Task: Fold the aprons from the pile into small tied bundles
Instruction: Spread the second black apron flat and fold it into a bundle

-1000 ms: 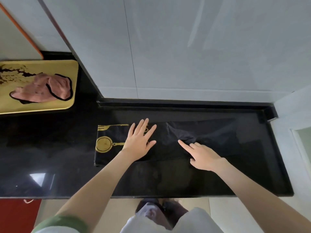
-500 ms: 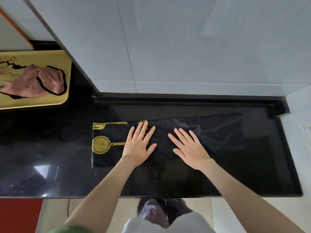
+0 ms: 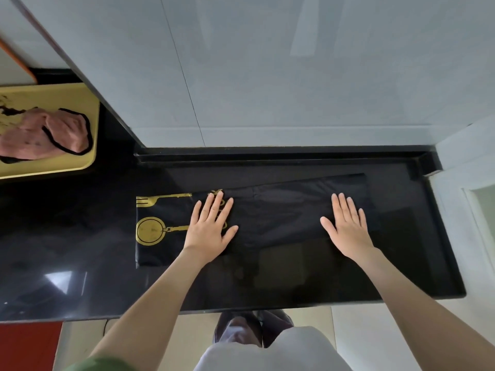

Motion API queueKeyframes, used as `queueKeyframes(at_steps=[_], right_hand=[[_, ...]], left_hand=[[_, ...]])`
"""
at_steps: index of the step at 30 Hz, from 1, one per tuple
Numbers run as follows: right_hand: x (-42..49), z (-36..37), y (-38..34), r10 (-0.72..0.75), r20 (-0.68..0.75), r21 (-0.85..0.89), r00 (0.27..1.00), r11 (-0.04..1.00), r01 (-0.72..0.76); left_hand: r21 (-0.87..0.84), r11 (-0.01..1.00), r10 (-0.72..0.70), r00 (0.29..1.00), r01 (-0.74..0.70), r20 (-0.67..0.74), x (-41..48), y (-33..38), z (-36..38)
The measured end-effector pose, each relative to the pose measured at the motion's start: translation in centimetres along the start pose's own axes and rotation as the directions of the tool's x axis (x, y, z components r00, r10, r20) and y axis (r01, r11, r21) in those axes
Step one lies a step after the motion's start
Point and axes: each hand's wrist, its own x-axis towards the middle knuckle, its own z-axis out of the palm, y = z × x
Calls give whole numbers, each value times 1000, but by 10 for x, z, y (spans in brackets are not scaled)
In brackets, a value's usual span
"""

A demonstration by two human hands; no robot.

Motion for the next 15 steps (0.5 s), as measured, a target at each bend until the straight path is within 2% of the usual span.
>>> queueKeyframes(at_steps=[2,4,6,7,9,10,11,13,14,15], right_hand=[[-1,-6,3,-1,39,15,999,1000,0],[-5,-14,-5,-6,24,32,1000,999,5],[-14,-22,-17,-36,-72,90,997,995,43],[-22,-26,-24,-76,-141,129,987,987,94],[-38,-33,-38,-245,-323,131,914,945,300],[-46,-35,-46,-362,-391,81,846,902,424],[-54,-35,-54,-491,-414,14,767,839,544],[-66,-27,-65,-713,-327,-108,620,680,725],[-69,-22,-69,-770,-273,-157,576,626,763],[-68,-17,-72,-782,-245,-177,573,618,766]], left_hand=[[-4,998,58,998,-58,33,-3,6,-5],[36,967,249,968,-251,39,-8,13,-7],[96,903,410,906,-419,102,-9,18,-9],[112,882,449,888,-458,100,-8,19,-8],[80,862,504,863,-500,-34,-4,25,-14],[52,872,489,867,-486,-101,-2,27,-21],[-9,912,409,909,-411,-79,0,30,-33],[-58,977,205,979,-205,-10,10,34,-57],[-107,986,125,992,-124,3,16,33,-67],[-198,978,59,998,-60,-12,21,32,-77]])
